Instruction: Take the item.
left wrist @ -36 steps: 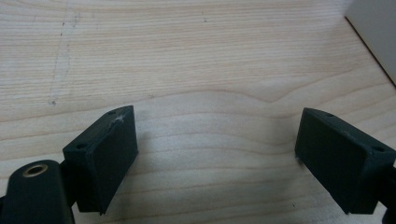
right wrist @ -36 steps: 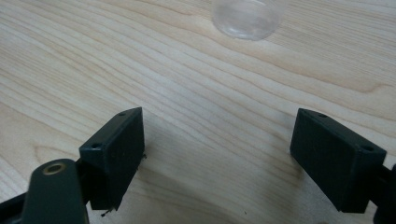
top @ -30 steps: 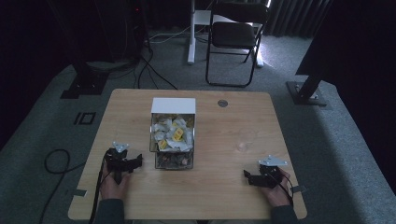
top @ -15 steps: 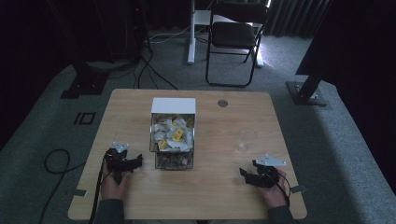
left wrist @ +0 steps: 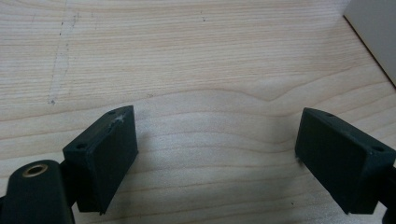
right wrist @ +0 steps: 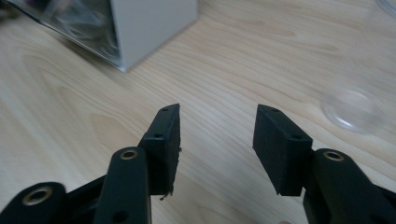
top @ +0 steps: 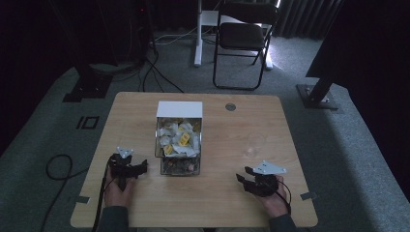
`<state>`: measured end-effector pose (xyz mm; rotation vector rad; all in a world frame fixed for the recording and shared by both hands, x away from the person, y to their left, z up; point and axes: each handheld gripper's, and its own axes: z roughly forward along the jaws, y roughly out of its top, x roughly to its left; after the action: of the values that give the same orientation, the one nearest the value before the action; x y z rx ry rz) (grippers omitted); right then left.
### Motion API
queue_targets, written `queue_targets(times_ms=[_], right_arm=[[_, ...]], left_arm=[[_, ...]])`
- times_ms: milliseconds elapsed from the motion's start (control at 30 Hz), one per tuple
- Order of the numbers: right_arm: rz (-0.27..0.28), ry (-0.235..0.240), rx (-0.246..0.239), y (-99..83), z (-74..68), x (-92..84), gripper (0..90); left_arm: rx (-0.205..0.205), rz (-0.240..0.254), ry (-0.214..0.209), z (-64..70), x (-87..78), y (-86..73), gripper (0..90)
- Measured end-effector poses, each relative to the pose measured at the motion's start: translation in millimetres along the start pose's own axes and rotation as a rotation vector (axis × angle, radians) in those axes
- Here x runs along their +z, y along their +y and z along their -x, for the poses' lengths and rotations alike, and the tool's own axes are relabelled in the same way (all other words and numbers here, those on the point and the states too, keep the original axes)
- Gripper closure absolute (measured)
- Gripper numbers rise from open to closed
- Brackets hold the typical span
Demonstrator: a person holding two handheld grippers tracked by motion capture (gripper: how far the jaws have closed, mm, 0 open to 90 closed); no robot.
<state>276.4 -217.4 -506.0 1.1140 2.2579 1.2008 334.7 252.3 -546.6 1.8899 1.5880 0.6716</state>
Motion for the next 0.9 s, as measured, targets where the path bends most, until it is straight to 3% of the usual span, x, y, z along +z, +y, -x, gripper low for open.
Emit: queue_targets(times_ms=[367, 567, 900], right_arm=[[0.028, 0.027, -0.065, 20.9, -26.0, -4.6, 59.8], [0.043, 0.038, -0.065, 27.1, -31.8, -3.1, 61.4], [0.06, 0.076, -0.106, 39.5, -48.0, 4.9, 64.8]], left_arm=[[0.001, 0.0, -0.001, 0.0, -0.3, -0.3, 13.5], [0.001, -0.001, 0.0, 0.0, -0.3, -0.3, 13.5], [0.001, 0.0, -0.001, 0.0, -0.3, -0.3, 13.5]])
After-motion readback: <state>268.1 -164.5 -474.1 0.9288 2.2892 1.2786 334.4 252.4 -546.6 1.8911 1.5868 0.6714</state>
